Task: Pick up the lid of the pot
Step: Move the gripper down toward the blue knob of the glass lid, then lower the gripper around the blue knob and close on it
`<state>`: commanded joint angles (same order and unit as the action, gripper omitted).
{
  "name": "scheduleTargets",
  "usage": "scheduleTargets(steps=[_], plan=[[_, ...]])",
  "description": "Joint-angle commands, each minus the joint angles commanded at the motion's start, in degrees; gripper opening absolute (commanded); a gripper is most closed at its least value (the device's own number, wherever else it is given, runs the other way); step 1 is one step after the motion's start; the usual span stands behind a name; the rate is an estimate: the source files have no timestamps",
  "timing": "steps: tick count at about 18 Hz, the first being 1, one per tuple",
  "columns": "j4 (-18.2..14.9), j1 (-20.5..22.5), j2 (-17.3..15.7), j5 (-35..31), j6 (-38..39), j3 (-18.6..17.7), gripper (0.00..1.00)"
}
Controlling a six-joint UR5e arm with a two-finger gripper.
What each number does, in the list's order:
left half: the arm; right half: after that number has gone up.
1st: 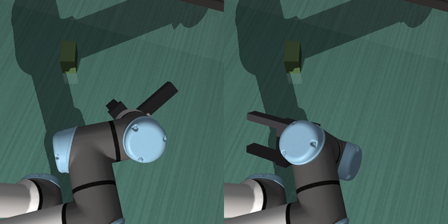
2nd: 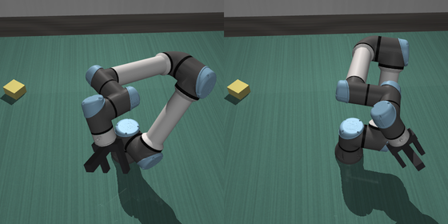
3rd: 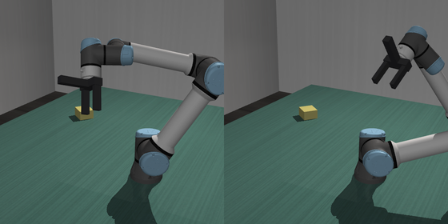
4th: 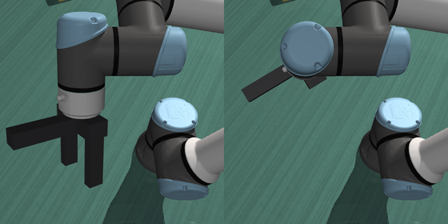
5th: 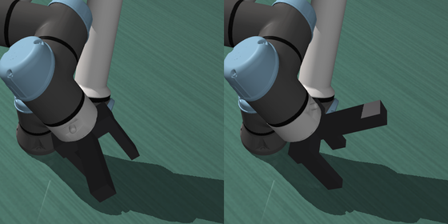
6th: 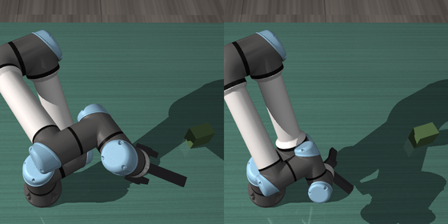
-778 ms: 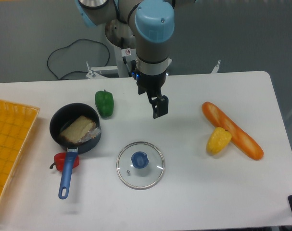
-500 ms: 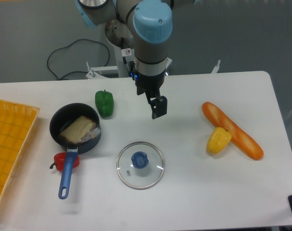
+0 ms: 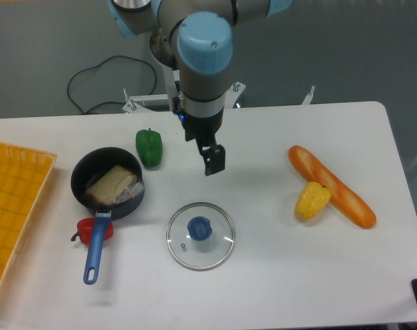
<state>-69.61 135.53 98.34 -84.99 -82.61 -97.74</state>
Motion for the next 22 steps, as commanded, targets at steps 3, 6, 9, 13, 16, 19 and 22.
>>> scheduleTargets(steps=[3,6,9,13,16,19,22], plan=[[0.0,-1.3,1.8,0.4,0.3,1.1,1.00],[0.2,-1.8,3.5,-0.1,-0.8,2.3,1.00],[0.1,-2.7,4.8,-0.1,-1.4,3.4,1.00],[0.5,-3.8,8.2,-0.1,-1.2,5.2,1.00],[1.3,-3.8,10.2,-1.0,-1.5,6.3,1.00],[2.2,-3.7,13.1,-1.9,-1.5,6.6,1.00],[4.9,-3.5,14.6,-2.1,-1.5,6.7,1.00]])
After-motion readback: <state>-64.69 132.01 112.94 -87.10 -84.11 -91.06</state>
